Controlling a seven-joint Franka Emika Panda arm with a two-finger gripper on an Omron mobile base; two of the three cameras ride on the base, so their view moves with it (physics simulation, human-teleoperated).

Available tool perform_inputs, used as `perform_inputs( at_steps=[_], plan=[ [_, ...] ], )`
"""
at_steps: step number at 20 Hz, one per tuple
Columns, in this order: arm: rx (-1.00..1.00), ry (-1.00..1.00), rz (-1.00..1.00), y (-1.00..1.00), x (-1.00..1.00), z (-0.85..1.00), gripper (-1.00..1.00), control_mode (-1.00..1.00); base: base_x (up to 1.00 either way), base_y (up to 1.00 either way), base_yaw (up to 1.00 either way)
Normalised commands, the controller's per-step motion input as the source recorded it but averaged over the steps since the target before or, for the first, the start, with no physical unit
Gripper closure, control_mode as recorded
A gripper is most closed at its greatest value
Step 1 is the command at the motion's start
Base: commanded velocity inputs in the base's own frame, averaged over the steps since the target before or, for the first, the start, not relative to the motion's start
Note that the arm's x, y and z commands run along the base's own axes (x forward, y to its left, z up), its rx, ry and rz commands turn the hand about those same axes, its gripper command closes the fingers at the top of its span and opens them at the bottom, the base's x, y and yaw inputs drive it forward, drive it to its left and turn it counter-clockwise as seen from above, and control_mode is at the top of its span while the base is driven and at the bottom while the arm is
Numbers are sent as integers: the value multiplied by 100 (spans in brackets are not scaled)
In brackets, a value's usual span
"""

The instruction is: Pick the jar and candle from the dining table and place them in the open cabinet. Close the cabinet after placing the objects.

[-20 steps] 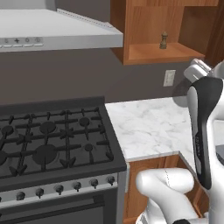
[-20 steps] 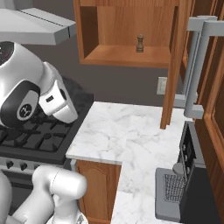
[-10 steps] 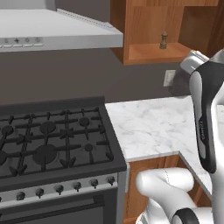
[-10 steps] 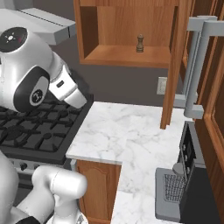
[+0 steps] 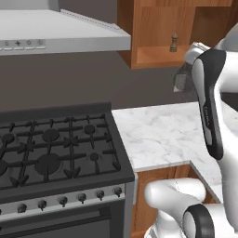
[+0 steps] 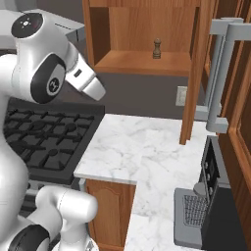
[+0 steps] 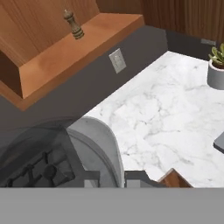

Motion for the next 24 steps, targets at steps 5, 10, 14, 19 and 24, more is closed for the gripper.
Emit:
perform_inputs(
  at_steps=[5, 10, 14, 19, 24],
  plan=[
    [-6, 0, 1, 0, 54, 9, 100, -100, 0, 0, 0],
    [-4, 0, 4, 0, 51, 8, 100, -100, 0, 0, 0],
    [-2, 0, 4, 0, 50, 8, 100, -100, 0, 0, 0],
    [0, 0, 4, 0, 39, 18, 100, -100, 0, 0, 0],
    [0, 0, 4, 0, 27, 20, 100, -100, 0, 0, 0]
  ],
)
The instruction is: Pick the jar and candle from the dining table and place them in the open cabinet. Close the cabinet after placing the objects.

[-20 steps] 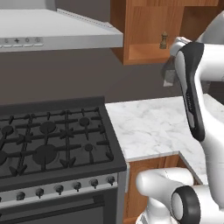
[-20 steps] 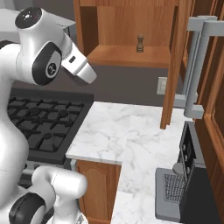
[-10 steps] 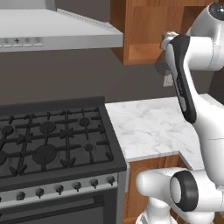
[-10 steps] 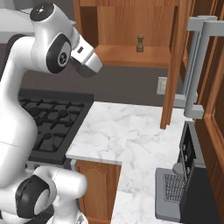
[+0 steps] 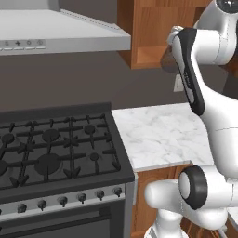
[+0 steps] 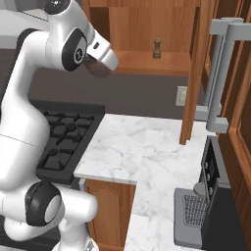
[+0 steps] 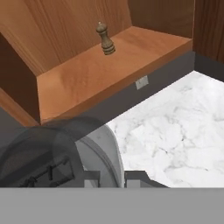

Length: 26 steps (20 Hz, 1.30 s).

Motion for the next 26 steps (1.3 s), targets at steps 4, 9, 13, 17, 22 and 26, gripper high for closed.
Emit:
perform_inputs(
  at_steps=[4, 9, 13, 17, 22, 26],
  plan=[
    [0, 0, 4, 0, 27, 14, 100, -100, 0, 0, 0],
    [0, 0, 4, 0, 36, 4, 100, -100, 0, 0, 0],
    [-2, 0, 4, 0, 46, 0, 100, -100, 0, 0, 0],
    [-2, 0, 4, 0, 47, 0, 100, -100, 0, 0, 0],
    [-2, 0, 3, 0, 43, 0, 100, -100, 0, 0, 0],
    [-2, 0, 3, -3, 42, 0, 100, -100, 0, 0, 0]
  ],
)
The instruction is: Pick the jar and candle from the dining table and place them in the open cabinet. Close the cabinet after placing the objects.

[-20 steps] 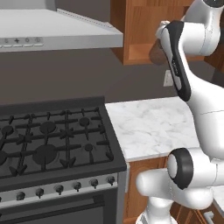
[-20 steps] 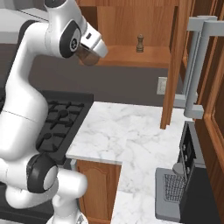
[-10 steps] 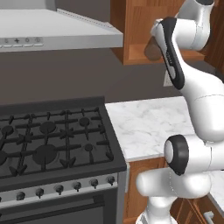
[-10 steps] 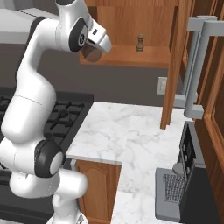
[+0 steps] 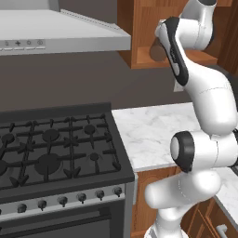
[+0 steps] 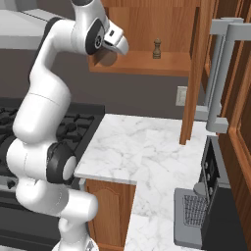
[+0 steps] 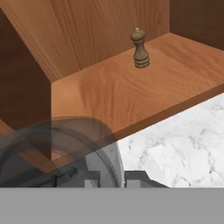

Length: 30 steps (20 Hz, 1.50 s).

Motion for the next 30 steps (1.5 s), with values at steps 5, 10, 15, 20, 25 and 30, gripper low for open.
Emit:
perform_inputs(
  at_steps=[5, 10, 15, 20, 25, 30],
  plan=[
    [-3, 0, 4, -11, 34, 0, 100, -100, 0, 0, 0],
    [-3, 1, 4, -11, 34, -6, 100, -100, 0, 0, 0],
    [-6, 6, 3, -3, 34, -12, 100, -100, 0, 0, 0],
    [-7, 10, 2, 0, 39, -13, 100, -100, 0, 0, 0],
    [-5, 5, 1, 0, 41, -7, 100, -100, 0, 0, 0],
    [-2, 0, 1, 0, 38, 0, 100, -100, 0, 0, 0]
  ],
)
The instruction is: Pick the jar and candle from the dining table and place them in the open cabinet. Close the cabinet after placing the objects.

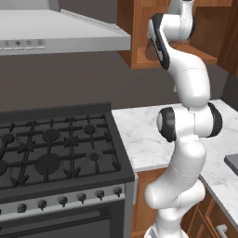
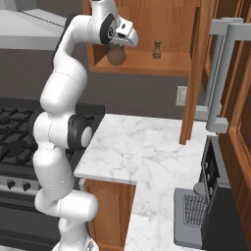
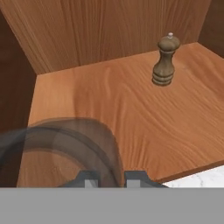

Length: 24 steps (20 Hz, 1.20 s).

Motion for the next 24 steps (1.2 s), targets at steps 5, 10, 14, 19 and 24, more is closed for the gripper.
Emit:
perform_inputs(
  at_steps=[5, 10, 14, 19, 24],
  plan=[
    [-1, 0, 0, 0, 41, -1, 100, -100, 0, 0, 0],
    [-1, 0, 1, 0, 32, -7, 100, -100, 0, 0, 0],
    [-2, 0, 1, 0, 31, -3, 100, -100, 0, 0, 0],
    [-1, 0, 1, -3, 29, 0, -100, -100, 0, 0, 0],
    [1, 0, 4, -21, 9, 0, -100, -100, 0, 0, 0]
  ],
)
